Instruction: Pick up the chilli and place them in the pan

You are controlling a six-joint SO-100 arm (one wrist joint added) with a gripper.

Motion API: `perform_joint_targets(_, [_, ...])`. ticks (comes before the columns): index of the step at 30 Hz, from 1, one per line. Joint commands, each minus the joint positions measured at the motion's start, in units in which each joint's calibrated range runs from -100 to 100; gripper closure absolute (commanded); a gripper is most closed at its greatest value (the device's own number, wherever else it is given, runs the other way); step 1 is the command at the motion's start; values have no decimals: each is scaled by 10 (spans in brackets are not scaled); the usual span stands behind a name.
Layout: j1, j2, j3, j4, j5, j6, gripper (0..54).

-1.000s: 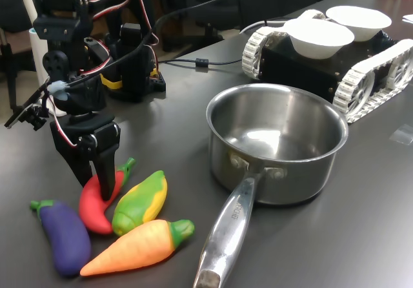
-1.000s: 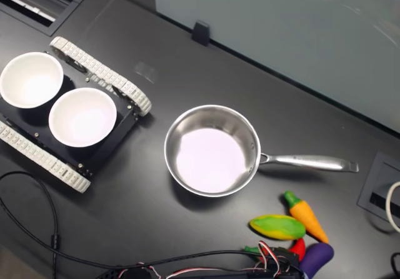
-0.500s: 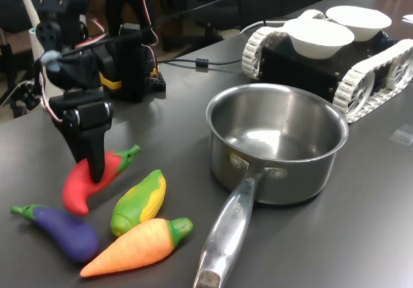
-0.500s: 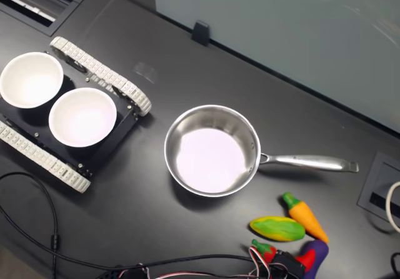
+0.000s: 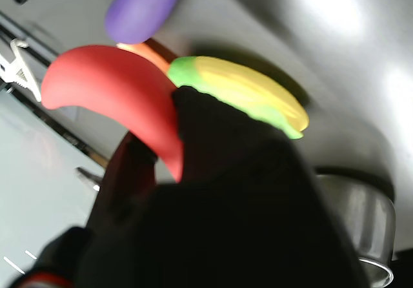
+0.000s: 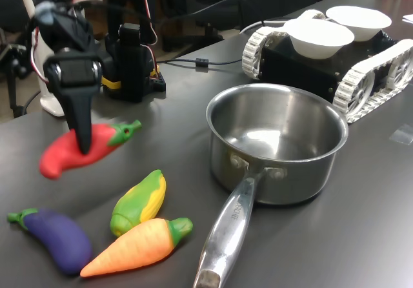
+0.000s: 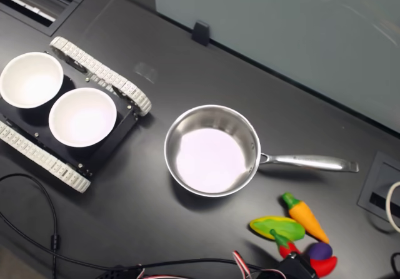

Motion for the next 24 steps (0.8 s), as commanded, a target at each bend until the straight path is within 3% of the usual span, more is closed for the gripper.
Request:
perform_joint_targets(1, [8,-86,10,-41,-30,-12,536])
perform_joint_targets(7, [2,-123,41,-56,-56,-13,536])
perform_joint_targets(24, [-26,-249,166,-185,-136,-8,536])
